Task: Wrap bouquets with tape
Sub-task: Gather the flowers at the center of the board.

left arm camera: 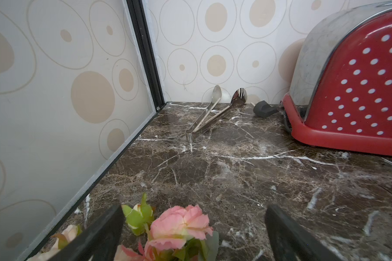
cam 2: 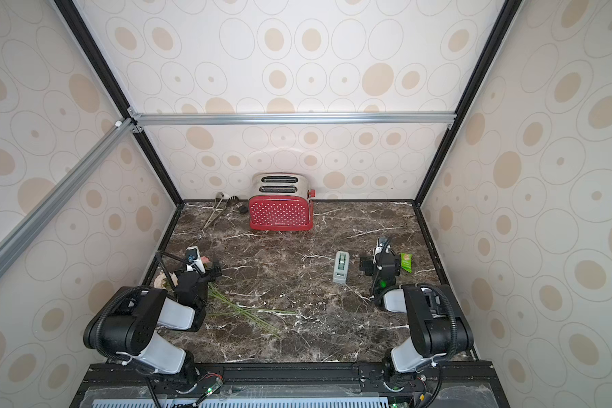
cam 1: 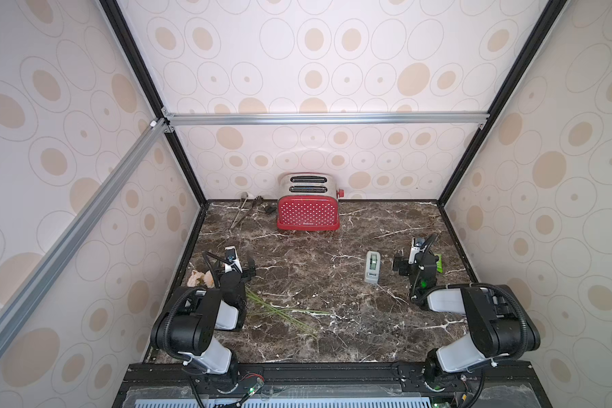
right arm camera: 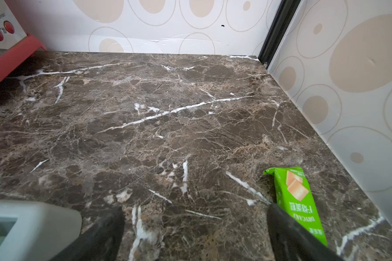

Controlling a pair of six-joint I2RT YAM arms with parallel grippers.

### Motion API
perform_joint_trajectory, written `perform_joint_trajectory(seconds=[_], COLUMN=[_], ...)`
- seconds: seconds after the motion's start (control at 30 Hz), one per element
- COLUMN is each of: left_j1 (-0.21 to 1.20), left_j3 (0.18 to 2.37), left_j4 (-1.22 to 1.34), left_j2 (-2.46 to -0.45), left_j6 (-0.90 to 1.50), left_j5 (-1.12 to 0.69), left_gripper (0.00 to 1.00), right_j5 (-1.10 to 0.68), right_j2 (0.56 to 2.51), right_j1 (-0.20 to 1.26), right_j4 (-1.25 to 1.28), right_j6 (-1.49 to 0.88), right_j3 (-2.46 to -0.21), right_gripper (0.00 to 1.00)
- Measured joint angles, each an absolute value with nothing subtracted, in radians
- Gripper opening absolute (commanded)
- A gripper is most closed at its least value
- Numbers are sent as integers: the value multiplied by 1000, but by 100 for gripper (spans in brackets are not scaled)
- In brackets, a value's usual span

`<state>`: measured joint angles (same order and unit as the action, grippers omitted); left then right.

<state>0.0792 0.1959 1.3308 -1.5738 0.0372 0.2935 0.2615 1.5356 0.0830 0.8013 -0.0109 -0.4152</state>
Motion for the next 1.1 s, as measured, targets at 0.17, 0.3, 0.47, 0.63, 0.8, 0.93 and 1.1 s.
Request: perform_joint_trajectory(seconds=[0.17, 0.3, 0.47, 0.63, 0.8, 0.93, 1.1], left_j1=[79, 79, 79, 79, 79, 79, 82], left_j3=[196, 196, 196, 196, 196, 196, 210], left_j4=[1331, 1331, 1330, 1330, 1330, 1321, 1220], left_j2=[-1574, -1574, -1574, -1574, -1574, -1565, -1454], left_j6=[37, 37, 37, 37, 37, 38, 44], left_j5=[294, 294, 293, 293, 293, 297, 317], left_gripper=[99, 99, 99, 99, 98, 98, 99], right_j5=[262, 262, 262, 262, 262, 262, 287], right_j2=[1536, 1536, 1536, 1536, 1536, 1533, 1391], right_j1=[83, 83, 83, 83, 83, 83, 83], right_j4=[801, 801, 801, 801, 801, 806, 638], right_j6=[-11, -11, -11, -11, -11, -11, -38], right_j3=[-415, -415, -415, -415, -415, -414, -430], right_gripper=[100, 100, 100, 100, 100, 100, 100])
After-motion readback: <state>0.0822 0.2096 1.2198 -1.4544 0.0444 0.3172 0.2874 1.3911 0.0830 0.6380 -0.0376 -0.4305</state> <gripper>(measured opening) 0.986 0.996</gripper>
